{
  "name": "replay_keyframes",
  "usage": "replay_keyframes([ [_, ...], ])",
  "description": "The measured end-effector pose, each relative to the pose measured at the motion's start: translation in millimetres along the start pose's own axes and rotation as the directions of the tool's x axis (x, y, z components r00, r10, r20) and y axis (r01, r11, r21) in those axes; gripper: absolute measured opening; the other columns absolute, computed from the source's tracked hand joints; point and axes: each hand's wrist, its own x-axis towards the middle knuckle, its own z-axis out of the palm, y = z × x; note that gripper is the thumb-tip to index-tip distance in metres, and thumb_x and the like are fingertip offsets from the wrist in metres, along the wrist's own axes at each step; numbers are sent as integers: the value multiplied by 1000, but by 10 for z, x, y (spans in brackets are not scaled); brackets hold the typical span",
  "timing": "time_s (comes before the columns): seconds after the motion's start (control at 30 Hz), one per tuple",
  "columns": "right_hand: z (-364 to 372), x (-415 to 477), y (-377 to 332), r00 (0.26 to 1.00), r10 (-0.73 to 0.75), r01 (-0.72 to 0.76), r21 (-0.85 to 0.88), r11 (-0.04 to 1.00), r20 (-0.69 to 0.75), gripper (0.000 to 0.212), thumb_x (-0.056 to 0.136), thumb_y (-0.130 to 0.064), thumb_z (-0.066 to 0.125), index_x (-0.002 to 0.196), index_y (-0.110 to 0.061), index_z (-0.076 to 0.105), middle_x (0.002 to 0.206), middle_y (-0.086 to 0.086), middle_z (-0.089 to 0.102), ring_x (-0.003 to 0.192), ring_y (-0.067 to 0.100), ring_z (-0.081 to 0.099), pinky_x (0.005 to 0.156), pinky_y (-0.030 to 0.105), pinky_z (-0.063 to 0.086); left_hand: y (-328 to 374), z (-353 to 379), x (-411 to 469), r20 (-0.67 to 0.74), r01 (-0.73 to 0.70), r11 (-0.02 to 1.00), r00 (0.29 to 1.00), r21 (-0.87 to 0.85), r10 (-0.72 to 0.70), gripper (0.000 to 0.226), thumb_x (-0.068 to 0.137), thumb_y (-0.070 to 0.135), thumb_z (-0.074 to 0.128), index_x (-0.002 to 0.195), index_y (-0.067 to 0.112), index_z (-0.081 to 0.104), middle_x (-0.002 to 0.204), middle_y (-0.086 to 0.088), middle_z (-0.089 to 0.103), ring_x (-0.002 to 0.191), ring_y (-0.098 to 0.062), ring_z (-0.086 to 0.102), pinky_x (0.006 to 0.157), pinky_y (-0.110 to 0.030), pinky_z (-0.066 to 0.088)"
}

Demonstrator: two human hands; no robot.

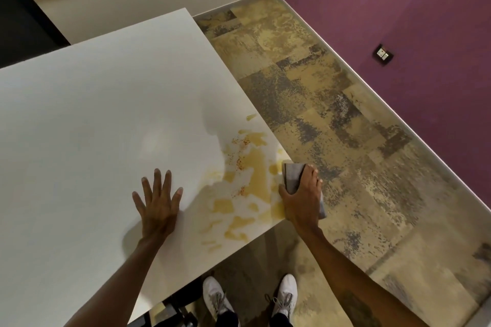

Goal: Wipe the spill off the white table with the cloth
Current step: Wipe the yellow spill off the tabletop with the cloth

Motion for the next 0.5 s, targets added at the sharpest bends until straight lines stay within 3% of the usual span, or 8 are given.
replay_keyframes([
  [0.17,51,80,51,1000,7,-8,16,1000,30,68,99,-29,51,152,1,21,160,20,22,150,33,17,125,47,12,-12,129,41,-3,27,993,1000,119,-27,75,103,58,14,162,15,30,171,-12,17,157,-44,15,121,-69,10],
  [0.33,137,-1,176,999,36,-40,139,989,30,63,104,-28,42,155,-6,13,164,13,9,153,28,1,125,39,3,-32,191,77,-7,82,978,997,193,-82,74,103,61,12,164,22,23,172,-8,16,158,-40,17,122,-64,12],
  [0.4,191,35,126,997,71,-75,173,982,25,62,105,-28,42,155,-6,13,164,13,9,153,31,1,125,42,5,-39,206,78,-8,84,979,996,186,-84,74,102,62,11,165,24,20,173,-6,13,159,-38,14,124,-63,10],
  [0.5,274,189,-54,997,65,-57,172,983,-37,59,103,-22,47,152,2,23,159,22,24,149,39,17,122,52,19,-54,223,69,-18,89,988,996,126,-88,75,101,65,8,166,28,13,174,0,4,161,-33,3,127,-61,3],
])
